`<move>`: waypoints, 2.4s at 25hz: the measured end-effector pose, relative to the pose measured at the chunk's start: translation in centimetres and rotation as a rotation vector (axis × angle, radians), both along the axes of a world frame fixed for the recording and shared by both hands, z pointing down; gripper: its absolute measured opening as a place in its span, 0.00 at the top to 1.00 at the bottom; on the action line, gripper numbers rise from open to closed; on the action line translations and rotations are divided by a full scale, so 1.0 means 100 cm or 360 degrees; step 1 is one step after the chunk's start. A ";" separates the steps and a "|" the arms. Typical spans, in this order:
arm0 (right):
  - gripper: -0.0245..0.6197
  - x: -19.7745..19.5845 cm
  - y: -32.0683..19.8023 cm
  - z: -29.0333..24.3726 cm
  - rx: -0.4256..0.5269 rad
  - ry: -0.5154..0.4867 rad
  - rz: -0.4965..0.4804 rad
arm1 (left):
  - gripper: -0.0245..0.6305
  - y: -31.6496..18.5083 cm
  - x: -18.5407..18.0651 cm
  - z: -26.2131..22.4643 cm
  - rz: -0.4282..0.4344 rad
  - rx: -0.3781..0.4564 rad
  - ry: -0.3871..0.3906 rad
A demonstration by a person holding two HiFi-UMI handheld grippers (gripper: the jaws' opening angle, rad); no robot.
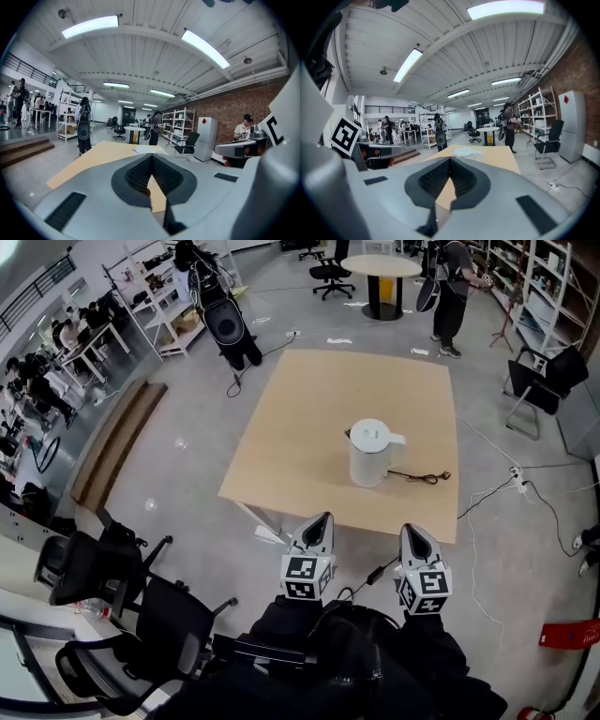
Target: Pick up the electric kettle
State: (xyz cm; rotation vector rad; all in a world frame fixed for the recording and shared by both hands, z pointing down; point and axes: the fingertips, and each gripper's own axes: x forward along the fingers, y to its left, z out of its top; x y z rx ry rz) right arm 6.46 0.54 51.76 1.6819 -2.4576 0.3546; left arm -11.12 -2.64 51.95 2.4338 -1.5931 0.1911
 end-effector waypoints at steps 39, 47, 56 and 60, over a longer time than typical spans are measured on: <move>0.96 0.029 -0.155 0.018 -0.0056 -0.0036 -0.0032 | 0.96 -0.148 0.009 0.010 -0.0104 -0.0048 0.0006; 0.96 0.050 -0.192 0.024 -0.0085 -0.0053 -0.0096 | 0.96 -0.172 0.028 0.011 -0.0166 -0.0060 -0.0031; 0.96 0.033 -0.210 0.034 -0.0104 -0.0023 -0.0118 | 0.96 -0.193 0.011 0.012 -0.0197 -0.0046 -0.0057; 0.96 0.030 -0.217 0.043 -0.0118 -0.0015 -0.0089 | 0.96 -0.203 0.004 0.017 -0.0204 -0.0037 -0.0079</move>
